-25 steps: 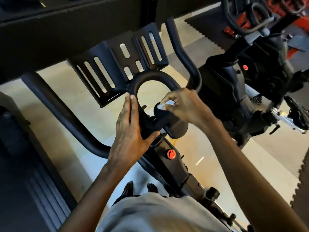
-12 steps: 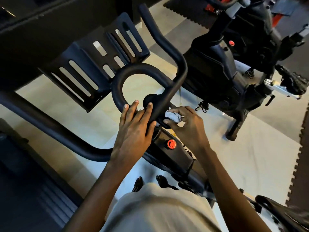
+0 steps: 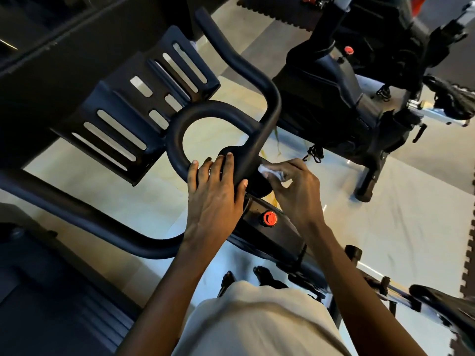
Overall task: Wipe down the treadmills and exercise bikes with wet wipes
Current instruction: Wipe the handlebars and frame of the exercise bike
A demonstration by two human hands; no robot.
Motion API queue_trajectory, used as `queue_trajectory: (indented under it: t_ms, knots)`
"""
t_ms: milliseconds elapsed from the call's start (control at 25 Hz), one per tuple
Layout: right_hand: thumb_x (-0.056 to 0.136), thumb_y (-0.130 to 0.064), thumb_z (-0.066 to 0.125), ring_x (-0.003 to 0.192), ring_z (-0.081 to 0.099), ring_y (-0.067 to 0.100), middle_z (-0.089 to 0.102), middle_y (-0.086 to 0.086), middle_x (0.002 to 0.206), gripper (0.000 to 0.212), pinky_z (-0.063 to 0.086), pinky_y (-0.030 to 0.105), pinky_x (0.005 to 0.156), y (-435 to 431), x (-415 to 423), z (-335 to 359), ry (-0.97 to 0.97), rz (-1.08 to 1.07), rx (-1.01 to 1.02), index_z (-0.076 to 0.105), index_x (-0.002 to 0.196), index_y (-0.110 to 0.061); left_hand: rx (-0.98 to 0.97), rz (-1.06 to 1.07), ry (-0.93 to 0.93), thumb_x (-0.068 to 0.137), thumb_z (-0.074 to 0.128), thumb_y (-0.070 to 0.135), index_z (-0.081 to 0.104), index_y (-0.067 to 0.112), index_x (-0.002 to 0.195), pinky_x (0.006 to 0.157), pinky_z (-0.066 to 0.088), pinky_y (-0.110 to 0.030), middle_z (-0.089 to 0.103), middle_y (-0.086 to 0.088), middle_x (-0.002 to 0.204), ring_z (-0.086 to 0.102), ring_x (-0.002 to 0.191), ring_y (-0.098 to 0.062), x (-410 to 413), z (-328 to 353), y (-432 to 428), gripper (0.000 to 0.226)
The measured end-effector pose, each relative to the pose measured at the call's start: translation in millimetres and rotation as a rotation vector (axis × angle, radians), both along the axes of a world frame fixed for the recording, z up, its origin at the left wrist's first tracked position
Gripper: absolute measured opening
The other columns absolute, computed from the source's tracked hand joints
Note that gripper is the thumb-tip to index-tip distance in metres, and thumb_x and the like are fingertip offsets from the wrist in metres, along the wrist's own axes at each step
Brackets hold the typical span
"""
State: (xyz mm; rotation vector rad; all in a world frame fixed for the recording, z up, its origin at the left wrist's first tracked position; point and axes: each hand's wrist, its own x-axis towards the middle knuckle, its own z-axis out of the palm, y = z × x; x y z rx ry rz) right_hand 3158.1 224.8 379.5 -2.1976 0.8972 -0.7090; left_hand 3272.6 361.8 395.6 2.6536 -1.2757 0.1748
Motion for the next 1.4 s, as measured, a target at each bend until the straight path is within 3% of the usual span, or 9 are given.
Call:
queue_trajectory:
  t_ms: [120,280,480,760,880,1040,1120,1240,1400]
  knots:
    - [0.088,-0.014,0.074,0.081,0.06,0.001,0.066,-0.014,0.095,0.027,0.043,0.007,0.073,6.8,-13.4,4.7,0.074,0.133,0.008,0.078,0.107,-0.033,-0.01,0.005,-0.003,0.102,0.039,0.047,0.045,0.009,0.148,0.119,0.016,-0.048,0.058,-0.013,0.139,0.051,0.13,-0.033,-0.9,0.4,-0.4,0.06]
    - [0.092,-0.01,0.068,0.086,0.059,0.0,0.07,-0.011,0.098,0.021,0.05,0.016,0.079,-10.6,18.6,8.7,0.022,0.02,-0.007,0.076,0.101,-0.027,-0.008,0.004,0.009,0.103,0.045,0.044,0.046,0.008,0.148,0.118,0.017,-0.049,0.059,-0.014,0.139,0.051,0.128,-0.035,-1.4,1.3,-0.3,0.057]
    - [0.09,-0.009,0.07,0.083,0.061,-0.006,0.065,-0.016,0.098,0.024,0.045,0.005,0.079,-8.3,-13.0,9.3,0.082,0.221,-0.01,0.077,0.104,-0.028,0.005,0.026,0.029,0.1,0.05,0.045,0.048,0.01,0.146,0.119,0.018,-0.049,0.058,-0.013,0.14,0.051,0.128,-0.033,-2.4,3.6,-1.3,0.058]
    - [0.091,-0.008,0.066,0.082,0.063,0.006,0.069,-0.006,0.1,0.02,0.054,0.029,0.081,-32.8,11.5,5.8,-0.019,0.228,0.019,0.074,0.103,-0.022,0.108,0.201,0.029,0.089,0.043,0.049,0.048,0.005,0.145,0.118,0.014,-0.047,0.065,-0.019,0.131,0.054,0.123,-0.038,-12.5,11.6,-24.8,0.071]
    - [0.088,-0.009,0.073,0.082,0.064,0.004,0.069,-0.013,0.099,0.021,0.053,0.02,0.079,-42.1,-15.6,4.7,-0.004,0.381,0.048,0.075,0.099,-0.027,0.151,0.237,0.017,0.092,0.036,0.054,0.046,0.006,0.147,0.113,0.023,-0.047,0.068,-0.018,0.125,0.061,0.114,-0.037,-11.3,14.9,-36.0,0.074]
    - [0.088,-0.018,0.073,0.079,0.068,0.003,0.071,-0.011,0.091,0.014,0.057,0.026,0.077,-73.3,18.7,4.7,-0.147,0.225,0.226,0.069,0.095,-0.029,0.199,0.277,0.075,0.096,0.023,0.064,0.042,0.013,0.149,0.106,0.03,-0.048,0.064,-0.013,0.13,0.06,0.119,-0.032,-7.4,19.2,-50.8,0.076]
    - [0.089,-0.016,0.071,0.083,0.066,0.002,0.071,-0.01,0.094,0.015,0.055,0.02,0.076,-90.8,41.2,7.7,-0.276,0.149,0.303,0.07,0.099,-0.026,0.123,0.292,0.141,0.1,0.028,0.062,0.042,0.014,0.144,0.103,0.038,-0.05,0.061,-0.011,0.133,0.058,0.122,-0.034,-9.1,19.5,-62.7,0.066]
    - [0.091,-0.014,0.07,0.092,0.063,0.003,0.067,-0.003,0.102,0.023,0.053,0.017,0.081,-99.6,51.1,2.6,-0.317,0.231,0.252,0.075,0.111,-0.023,-0.067,0.351,0.192,0.099,0.048,0.054,0.035,0.017,0.132,0.085,0.056,-0.049,0.066,-0.012,0.115,0.065,0.106,-0.036,-19.1,19.4,-77.3,0.052]
    - [0.091,-0.014,0.072,0.096,0.064,0.004,0.064,-0.004,0.106,0.026,0.053,0.02,0.086,-104.7,47.8,-8.1,-0.306,0.367,0.153,0.076,0.116,-0.02,-0.04,0.281,0.096,0.103,0.043,0.052,0.022,0.027,0.156,0.094,0.052,-0.047,0.066,-0.011,0.118,0.063,0.111,-0.031,-20.7,14.6,-78.9,0.062]
